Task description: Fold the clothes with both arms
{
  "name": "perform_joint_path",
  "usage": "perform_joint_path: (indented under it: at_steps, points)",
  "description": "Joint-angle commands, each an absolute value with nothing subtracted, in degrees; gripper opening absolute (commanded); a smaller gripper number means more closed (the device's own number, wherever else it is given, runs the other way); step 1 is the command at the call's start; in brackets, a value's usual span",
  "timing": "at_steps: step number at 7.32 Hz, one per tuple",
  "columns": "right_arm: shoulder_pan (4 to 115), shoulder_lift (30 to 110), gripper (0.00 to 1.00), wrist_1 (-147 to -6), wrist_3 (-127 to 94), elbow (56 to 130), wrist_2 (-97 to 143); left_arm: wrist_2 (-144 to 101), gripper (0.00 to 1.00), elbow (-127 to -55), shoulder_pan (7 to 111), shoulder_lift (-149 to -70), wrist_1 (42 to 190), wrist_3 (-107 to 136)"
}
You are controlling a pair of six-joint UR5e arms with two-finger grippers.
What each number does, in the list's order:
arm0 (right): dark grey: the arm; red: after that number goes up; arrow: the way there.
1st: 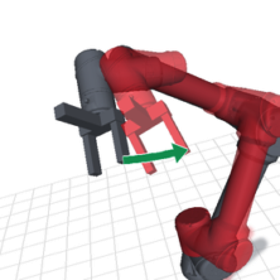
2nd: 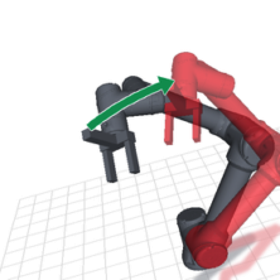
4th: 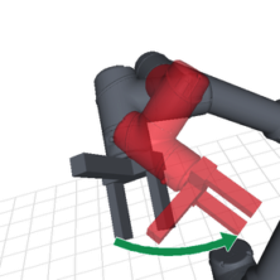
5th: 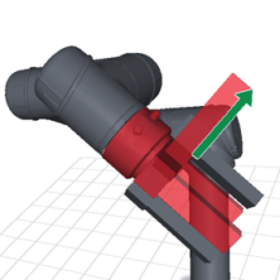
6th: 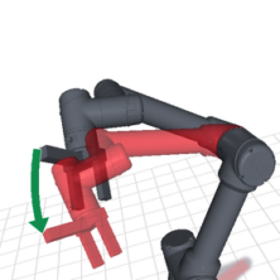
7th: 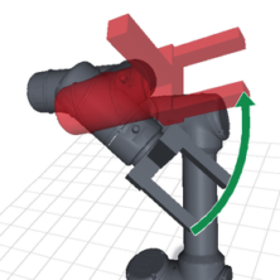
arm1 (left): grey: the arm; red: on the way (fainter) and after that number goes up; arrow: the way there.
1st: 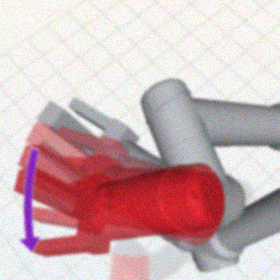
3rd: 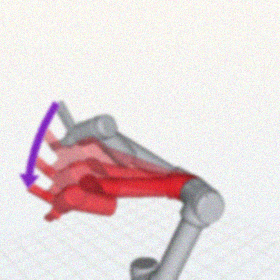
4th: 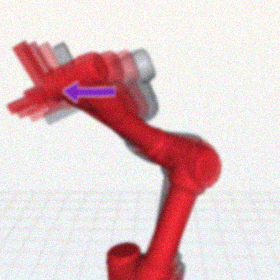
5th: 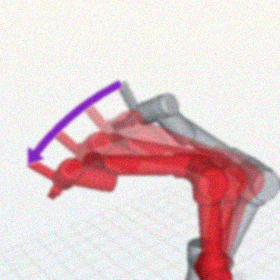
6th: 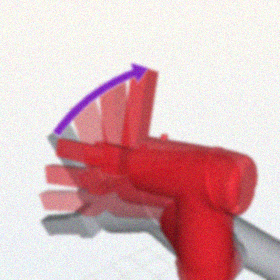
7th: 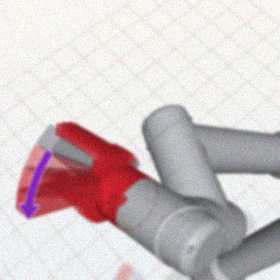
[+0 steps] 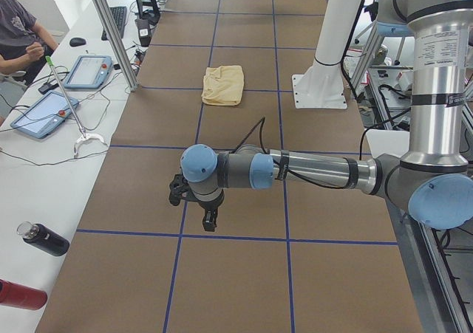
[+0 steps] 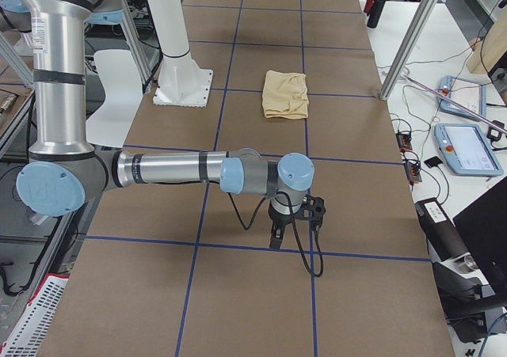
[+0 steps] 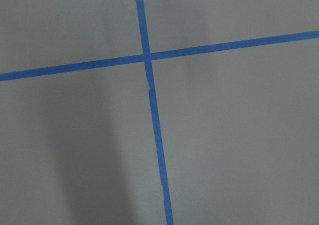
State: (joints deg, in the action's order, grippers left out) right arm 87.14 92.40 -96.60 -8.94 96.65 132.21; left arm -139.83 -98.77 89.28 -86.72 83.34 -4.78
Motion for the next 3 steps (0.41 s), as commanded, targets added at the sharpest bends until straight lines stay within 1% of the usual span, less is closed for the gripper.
perform_joint_path:
  at_steps: [1, 3]
  points:
    - [87.10, 92.37, 1.00, -96.59, -8.96, 96.77, 132.62, -139.83, 1.00, -98.70, 89.21, -86.66, 83.41, -4.75]
    - [87.10, 92.37, 1.00, -96.59, -9.14, 96.59, 132.89, -139.83, 1.00, -98.53, 89.21, -86.66, 83.41, -4.75]
